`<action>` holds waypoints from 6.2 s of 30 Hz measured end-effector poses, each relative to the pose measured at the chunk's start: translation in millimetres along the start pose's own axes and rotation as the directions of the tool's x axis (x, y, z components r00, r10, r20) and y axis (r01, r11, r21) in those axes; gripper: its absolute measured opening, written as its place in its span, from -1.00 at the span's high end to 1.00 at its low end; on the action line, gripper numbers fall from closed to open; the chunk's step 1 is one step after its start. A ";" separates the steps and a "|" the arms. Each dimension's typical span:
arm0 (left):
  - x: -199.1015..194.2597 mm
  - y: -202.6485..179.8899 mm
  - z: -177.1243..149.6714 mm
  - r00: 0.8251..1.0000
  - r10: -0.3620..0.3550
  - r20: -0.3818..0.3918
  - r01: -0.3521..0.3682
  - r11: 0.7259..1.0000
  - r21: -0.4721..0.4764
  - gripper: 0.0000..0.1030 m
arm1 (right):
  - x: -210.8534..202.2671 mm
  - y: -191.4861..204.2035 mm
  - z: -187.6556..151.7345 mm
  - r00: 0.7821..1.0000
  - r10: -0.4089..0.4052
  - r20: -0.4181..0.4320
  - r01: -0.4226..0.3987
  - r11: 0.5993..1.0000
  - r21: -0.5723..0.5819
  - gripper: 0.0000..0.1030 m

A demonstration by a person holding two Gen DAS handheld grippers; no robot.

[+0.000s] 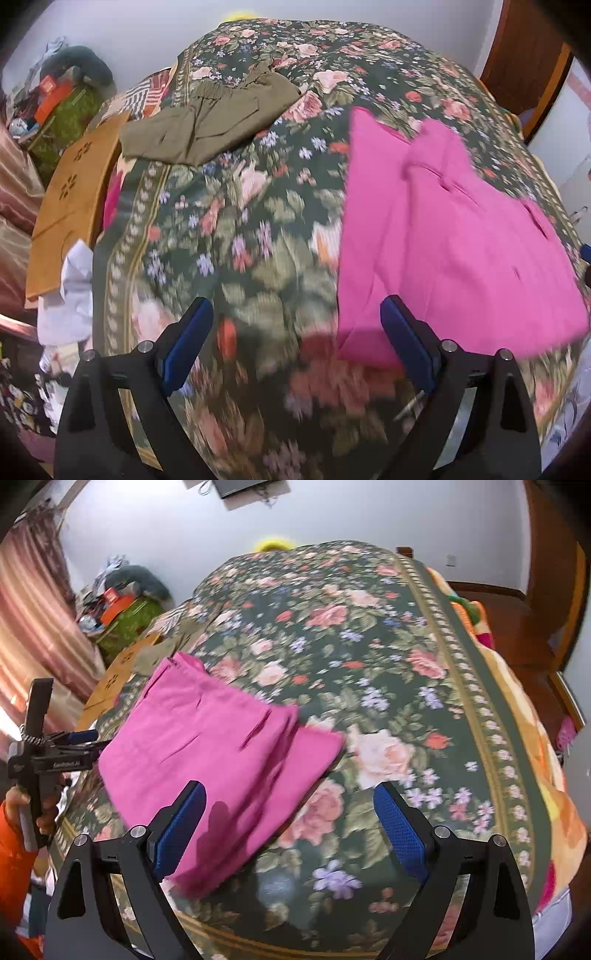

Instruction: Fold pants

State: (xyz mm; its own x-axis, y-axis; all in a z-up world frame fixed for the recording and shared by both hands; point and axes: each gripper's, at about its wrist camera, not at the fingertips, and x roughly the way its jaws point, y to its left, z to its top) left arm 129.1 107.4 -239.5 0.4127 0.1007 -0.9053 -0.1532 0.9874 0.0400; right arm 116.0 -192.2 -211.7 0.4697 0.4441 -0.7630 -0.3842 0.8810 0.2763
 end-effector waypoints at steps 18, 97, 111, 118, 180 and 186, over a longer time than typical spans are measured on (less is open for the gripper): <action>-13.4 18.7 5.5 0.999 -0.011 0.034 0.011 1.000 0.003 -0.75 | 19.8 16.4 -12.4 0.999 0.000 -0.048 -0.004 0.996 -0.088 0.19; 21.6 -29.1 56.2 0.939 -0.343 0.025 0.341 0.938 0.060 0.52 | 46.1 4.6 14.8 1.000 0.016 0.004 -0.017 0.998 0.060 0.74; -30.5 -12.9 60.3 0.942 -0.284 0.176 0.272 0.958 0.090 0.66 | 22.9 38.9 50.2 0.993 0.005 0.117 0.003 0.998 -0.065 0.78; -48.7 27.4 74.5 0.932 -0.261 0.252 0.259 0.965 0.045 0.66 | 27.2 70.7 85.0 0.987 0.036 0.156 -0.017 0.992 -0.126 0.78; 173.7 204.4 171.3 0.996 0.092 0.011 -0.089 0.986 -0.140 0.89 | 249.0 130.5 236.0 0.990 -0.142 -0.007 0.130 0.924 -0.361 0.35; 119.2 201.4 164.6 0.997 0.056 0.060 -0.045 0.986 -0.158 0.89 | 199.3 129.1 232.6 0.996 -0.076 0.035 0.084 0.942 -0.325 0.35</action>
State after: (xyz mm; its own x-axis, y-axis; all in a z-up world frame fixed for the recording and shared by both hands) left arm 295.2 338.4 -269.8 0.4567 0.1625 -0.8746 -0.3113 0.9502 0.0140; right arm 344.9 48.0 -192.1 0.5254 0.3811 -0.7607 -0.5807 0.8141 0.0067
